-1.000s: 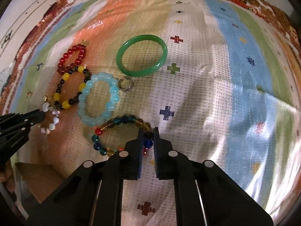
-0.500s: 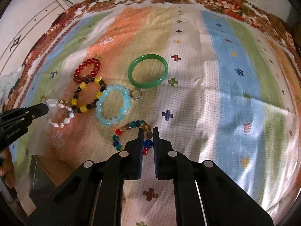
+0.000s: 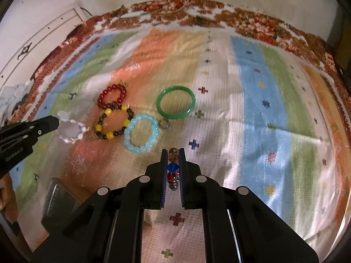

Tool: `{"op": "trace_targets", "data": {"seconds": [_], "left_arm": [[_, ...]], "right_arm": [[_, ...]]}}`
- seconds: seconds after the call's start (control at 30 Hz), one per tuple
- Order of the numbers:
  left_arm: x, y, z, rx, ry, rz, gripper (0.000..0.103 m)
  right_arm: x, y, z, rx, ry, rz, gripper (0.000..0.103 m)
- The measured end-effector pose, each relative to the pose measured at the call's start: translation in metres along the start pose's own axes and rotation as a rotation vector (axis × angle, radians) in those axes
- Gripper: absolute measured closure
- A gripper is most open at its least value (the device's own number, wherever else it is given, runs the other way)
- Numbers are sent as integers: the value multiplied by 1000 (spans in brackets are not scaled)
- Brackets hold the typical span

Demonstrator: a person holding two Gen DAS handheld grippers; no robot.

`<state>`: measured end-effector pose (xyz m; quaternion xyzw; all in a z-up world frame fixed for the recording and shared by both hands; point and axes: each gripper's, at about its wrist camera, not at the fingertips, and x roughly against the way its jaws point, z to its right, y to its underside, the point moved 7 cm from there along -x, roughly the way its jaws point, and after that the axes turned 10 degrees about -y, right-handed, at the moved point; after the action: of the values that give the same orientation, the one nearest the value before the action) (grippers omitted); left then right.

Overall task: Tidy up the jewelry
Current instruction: 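Lift both held bracelets and carry them over the silver tin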

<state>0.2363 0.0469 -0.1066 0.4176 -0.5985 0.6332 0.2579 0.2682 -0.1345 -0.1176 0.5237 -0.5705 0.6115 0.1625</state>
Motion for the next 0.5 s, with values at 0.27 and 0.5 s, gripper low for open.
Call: {"op": "trace_targets", "data": {"seconds": [0.27,0.5], "left_arm": [[27,1,3,6,36,58,93],[70,0,8,0,78,149,93]], "right_arm": [[22,-3,-16,43,-14,50,93],[46,-1,-28,75,2,106,93]]}}
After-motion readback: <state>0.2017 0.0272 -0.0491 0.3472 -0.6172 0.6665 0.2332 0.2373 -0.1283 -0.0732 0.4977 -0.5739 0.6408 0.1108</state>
